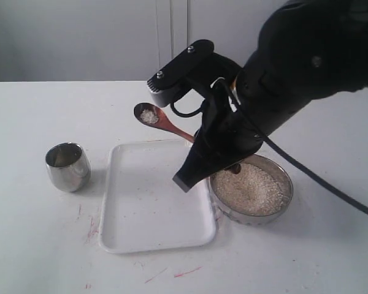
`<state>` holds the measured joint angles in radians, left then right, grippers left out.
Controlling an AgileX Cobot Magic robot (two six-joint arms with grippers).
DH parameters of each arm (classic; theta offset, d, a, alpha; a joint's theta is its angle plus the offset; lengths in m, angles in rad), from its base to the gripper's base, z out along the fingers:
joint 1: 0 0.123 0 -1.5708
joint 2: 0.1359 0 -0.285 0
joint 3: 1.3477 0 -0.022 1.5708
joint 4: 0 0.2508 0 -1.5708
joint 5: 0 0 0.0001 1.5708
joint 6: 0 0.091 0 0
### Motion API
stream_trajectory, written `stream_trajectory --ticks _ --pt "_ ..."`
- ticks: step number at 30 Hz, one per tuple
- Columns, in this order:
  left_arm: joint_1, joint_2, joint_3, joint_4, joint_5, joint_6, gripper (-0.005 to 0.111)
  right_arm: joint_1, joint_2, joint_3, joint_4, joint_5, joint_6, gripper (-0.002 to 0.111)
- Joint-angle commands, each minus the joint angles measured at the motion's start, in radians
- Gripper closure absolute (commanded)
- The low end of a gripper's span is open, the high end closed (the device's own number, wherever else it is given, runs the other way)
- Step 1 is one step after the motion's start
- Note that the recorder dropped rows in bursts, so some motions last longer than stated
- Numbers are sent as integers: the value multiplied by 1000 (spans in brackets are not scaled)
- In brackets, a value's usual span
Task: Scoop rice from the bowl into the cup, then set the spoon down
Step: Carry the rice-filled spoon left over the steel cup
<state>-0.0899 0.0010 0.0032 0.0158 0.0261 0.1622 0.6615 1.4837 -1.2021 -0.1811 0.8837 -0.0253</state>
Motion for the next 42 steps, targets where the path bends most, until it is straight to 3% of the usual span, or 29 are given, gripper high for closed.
stream_trajectory --ticks 1,26,42 --pt "-3 -1 -3 -7 -6 -1 92 36 60 -56 9 19 -25 107" --pt "-3 -1 -3 -7 -6 -1 92 107 381 -435 -6 95 -149 107" --pt "-3 -1 -3 -7 -6 -1 92 147 553 -616 -149 141 -152 108"
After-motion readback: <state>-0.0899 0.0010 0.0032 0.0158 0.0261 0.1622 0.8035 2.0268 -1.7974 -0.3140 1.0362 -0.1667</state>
